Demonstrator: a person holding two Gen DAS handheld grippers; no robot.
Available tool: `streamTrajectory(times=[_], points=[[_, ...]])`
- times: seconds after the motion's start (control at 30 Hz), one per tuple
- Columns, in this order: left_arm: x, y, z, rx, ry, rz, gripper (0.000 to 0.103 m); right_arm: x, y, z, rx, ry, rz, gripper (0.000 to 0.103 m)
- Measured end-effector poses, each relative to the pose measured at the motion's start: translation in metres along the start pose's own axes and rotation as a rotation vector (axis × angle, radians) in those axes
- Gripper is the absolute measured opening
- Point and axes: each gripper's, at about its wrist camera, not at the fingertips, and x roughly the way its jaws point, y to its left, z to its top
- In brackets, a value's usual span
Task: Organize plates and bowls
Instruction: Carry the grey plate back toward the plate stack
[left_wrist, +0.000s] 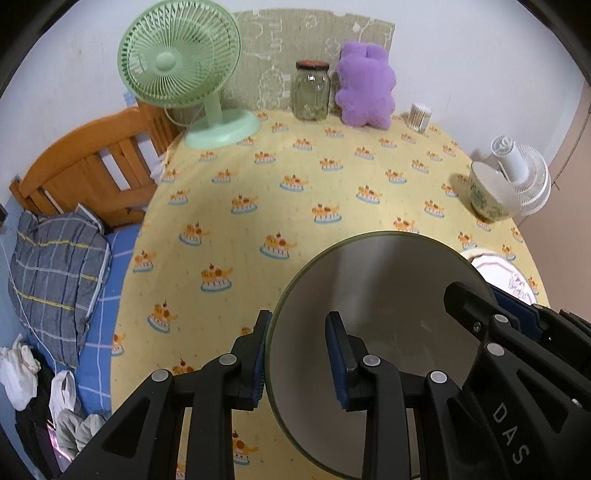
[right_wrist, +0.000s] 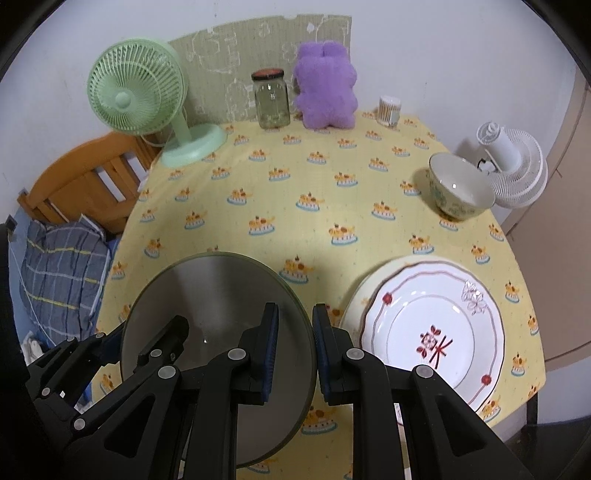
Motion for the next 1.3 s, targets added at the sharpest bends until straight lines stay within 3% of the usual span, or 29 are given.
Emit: streamTrajectory(times=[0.6,1.3], points=[[0.029,0.015,-0.02,0.002,0.095,-0.011,0.028,0.031,0.015,-0.019,-0.017,0.085,-0.021,0.022],[0.044,0.008,-0.022,0.077,0.094,-0.059,0.028,0.045,0.014,-0.026,0.025,0.072,-0.111,0.022]])
